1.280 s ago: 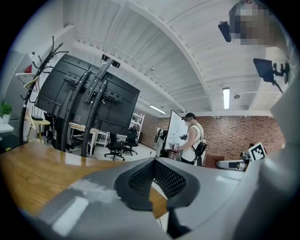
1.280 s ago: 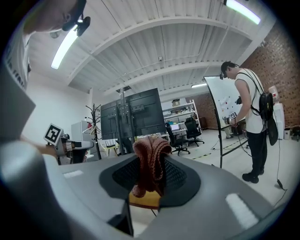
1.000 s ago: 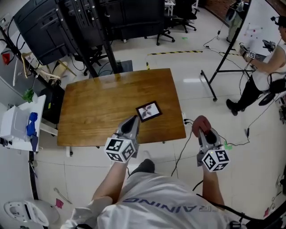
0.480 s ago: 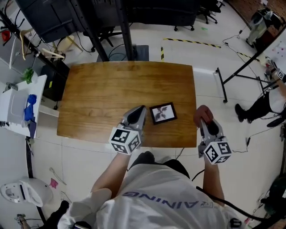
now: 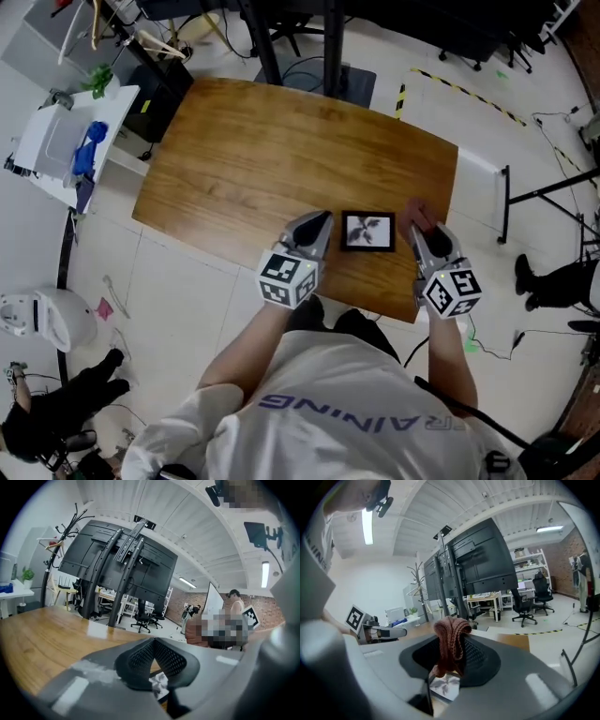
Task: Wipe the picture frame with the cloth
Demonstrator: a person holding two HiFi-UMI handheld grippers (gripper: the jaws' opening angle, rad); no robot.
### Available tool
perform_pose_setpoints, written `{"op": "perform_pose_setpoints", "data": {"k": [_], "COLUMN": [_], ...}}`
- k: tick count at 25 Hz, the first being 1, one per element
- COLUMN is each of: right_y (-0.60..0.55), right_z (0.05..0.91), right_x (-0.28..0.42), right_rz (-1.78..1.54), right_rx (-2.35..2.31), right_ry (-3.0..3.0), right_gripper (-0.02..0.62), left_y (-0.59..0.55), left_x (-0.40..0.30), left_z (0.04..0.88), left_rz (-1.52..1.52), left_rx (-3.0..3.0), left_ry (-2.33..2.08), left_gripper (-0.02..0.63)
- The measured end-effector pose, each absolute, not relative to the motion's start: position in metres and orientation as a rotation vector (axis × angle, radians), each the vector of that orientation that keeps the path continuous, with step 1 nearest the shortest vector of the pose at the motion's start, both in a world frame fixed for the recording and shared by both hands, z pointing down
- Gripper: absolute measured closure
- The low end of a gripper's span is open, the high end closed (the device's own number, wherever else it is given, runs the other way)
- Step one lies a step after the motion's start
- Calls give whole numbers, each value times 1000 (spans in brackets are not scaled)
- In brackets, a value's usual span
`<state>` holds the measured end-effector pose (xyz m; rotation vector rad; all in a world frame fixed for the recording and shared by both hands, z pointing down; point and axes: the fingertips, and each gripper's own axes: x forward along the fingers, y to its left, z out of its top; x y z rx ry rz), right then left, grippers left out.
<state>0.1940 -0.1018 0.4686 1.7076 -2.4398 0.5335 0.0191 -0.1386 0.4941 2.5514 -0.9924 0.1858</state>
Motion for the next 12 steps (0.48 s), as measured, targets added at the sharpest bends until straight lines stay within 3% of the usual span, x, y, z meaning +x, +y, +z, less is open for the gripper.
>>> {"op": "perform_pose_setpoints", "data": {"k": [12], "right_y": [-145], "right_z": [576], "right_x": [123], "right_rz": [867], "right_rx": [1226], "right_ry": [-2442], "right_gripper": [477], "left_y": [-97], "left_x": [62], "left_z": [638], "left_rz": [525], "left_rx": [2356], "left_ry": [-909], "left_gripper": [603]}}
